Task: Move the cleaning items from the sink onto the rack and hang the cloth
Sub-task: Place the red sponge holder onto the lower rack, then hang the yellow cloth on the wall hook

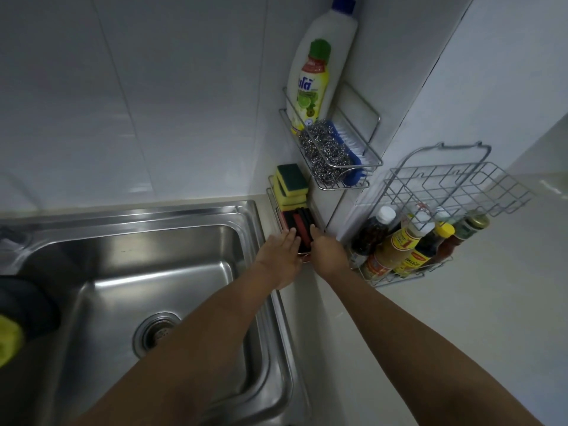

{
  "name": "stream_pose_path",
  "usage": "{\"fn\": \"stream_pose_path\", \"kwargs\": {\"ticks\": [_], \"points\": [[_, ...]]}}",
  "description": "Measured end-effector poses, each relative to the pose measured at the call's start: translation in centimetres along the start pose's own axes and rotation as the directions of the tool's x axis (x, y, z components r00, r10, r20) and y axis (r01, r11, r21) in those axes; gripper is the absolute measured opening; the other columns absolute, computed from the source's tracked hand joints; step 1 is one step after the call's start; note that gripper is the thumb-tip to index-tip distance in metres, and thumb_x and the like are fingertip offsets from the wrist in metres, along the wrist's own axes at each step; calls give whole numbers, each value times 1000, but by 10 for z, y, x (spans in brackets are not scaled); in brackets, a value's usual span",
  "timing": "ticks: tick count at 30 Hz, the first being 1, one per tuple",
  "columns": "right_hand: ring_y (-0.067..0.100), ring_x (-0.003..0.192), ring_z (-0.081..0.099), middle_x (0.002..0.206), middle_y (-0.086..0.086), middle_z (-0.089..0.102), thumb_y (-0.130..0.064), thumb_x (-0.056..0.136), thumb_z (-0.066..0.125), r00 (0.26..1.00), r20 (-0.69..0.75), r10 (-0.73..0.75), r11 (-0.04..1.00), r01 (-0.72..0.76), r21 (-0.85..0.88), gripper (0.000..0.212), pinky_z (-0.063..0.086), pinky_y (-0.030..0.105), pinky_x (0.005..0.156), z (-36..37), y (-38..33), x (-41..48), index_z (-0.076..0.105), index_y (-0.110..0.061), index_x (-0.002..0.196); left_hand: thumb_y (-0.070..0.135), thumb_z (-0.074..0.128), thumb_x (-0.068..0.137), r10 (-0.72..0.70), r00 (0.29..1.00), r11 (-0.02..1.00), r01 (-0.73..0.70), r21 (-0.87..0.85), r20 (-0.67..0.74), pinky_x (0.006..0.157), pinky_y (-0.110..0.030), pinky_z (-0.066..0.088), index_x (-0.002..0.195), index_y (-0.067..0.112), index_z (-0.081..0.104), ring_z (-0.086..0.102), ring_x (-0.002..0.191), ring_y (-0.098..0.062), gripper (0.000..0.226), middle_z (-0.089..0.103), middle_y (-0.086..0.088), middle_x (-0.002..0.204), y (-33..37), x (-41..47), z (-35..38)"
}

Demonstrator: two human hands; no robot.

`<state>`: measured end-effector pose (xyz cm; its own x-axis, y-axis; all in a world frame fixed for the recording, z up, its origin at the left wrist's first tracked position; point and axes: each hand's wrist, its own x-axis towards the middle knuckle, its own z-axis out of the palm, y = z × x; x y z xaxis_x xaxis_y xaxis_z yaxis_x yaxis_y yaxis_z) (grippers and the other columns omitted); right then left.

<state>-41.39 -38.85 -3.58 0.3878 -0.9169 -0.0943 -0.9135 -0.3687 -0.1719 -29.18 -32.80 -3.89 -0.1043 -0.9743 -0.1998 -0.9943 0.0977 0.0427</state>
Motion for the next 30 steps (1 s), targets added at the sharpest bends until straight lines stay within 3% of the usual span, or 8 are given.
{"fn": "stream_pose_path", "kwargs": {"ticks": [5,11,16,23,30], "points": [[25,145,27,157,15,27,-7,99,37,999,29,-24,997,26,-66,56,31,35,114,3,-1,-11,17,-5,152,38,16,101,22,999,996,-18,-86,46,122,-44,0,151,12,-4,-8,149,-23,60,-9,-9,161,-7,-20,3],[35,148,11,162,16,8,-39,101,32,997,78,20,993,-11,-118,57,15,46,120,11,-25,-40,19,-18,153,36,23,102,-17,1000,993,16,-119,-10,121,-46,4,152,9,0,-1,149,-25,61,-3,-11,161,-49,-67,13],[38,149,-2,163,11,-4,-42,98,37,1000,7,20,998,-19,-59,65,2,51,119,29,-87,-70,11,-23,154,34,26,102,-133,988,972,114,-204,-81,121,-39,9,152,9,8,7,149,-25,58,5,-11,161,-113,-128,28],[38,148,8,163,11,0,-48,98,38,981,140,-132,991,129,28,66,10,50,120,71,-212,-87,16,-21,153,33,31,100,-363,923,918,330,-218,-131,119,-38,14,150,10,16,16,147,-26,57,17,-11,159,-210,-231,63],[36,145,18,163,9,12,-43,95,44,913,233,-334,943,323,86,62,20,41,119,111,-331,-92,26,-21,151,28,34,100,-578,813,786,534,-311,-66,120,-37,12,151,7,14,13,148,-29,58,13,-14,160,-287,-314,89]]}}
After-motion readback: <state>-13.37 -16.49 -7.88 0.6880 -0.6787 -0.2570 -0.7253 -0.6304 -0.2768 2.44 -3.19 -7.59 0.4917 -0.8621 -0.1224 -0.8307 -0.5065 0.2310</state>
